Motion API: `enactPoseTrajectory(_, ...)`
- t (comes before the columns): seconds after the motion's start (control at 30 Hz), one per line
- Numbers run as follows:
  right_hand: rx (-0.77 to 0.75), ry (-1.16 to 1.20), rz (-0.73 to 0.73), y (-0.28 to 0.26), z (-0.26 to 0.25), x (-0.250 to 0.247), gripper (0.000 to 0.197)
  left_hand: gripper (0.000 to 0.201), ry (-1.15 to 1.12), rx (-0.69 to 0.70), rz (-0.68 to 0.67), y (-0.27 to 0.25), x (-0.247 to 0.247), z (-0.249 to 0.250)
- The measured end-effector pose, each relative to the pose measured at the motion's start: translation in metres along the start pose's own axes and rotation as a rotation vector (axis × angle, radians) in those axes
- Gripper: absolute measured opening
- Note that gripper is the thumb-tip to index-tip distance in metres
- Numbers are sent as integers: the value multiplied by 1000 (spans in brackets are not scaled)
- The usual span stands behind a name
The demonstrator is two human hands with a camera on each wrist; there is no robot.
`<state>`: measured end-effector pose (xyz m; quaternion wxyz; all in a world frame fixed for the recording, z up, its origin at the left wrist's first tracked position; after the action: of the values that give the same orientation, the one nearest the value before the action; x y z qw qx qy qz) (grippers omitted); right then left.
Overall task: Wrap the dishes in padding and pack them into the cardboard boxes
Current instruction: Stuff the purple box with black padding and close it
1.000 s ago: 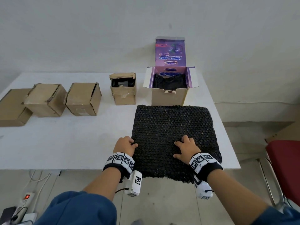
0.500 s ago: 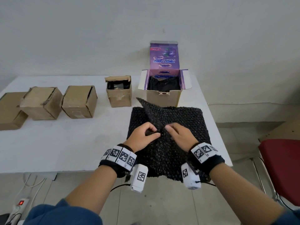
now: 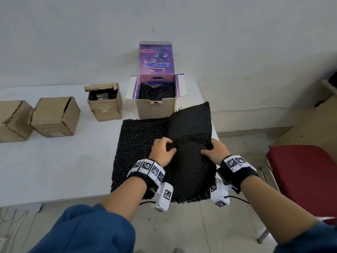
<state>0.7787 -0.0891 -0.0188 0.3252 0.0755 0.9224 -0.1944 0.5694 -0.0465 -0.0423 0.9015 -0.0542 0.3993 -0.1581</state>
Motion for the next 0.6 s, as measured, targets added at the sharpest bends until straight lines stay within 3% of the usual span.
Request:
enactPoseTrajectory(0.07, 31, -63, -5, 6, 14, 0, 36, 48, -15, -129, -11, 7, 8, -6)
enactPoseTrajectory(0.17, 63, -124, -37, 14, 27, 5, 30, 66, -67, -217, -54, 12, 15, -6)
enactPoseTrajectory(0.3, 48, -145, -43, 18, 35, 8, 23, 63, -135, -268, -52, 21, 21, -9)
enactPoseTrajectory(0.5, 56, 213, 46, 12, 27, -10, 54, 23, -342, -32, -69, 22, -1, 17)
enactPoseTrajectory(0.6, -25, 403, -1, 11, 10, -22, 82, 19, -433, 76, -70, 19, -24, 38)
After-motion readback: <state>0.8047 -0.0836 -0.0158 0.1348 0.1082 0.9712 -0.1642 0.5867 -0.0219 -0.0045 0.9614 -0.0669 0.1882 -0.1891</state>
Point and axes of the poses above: each hand's wrist, its own y-axis towards the middle knuckle, its own x-axis out of the palm, z = x × y, the point moved 2 cm from there along y, towards the middle knuckle, and after that the axes turned 7 degrees about y, right-handed, at the moved point
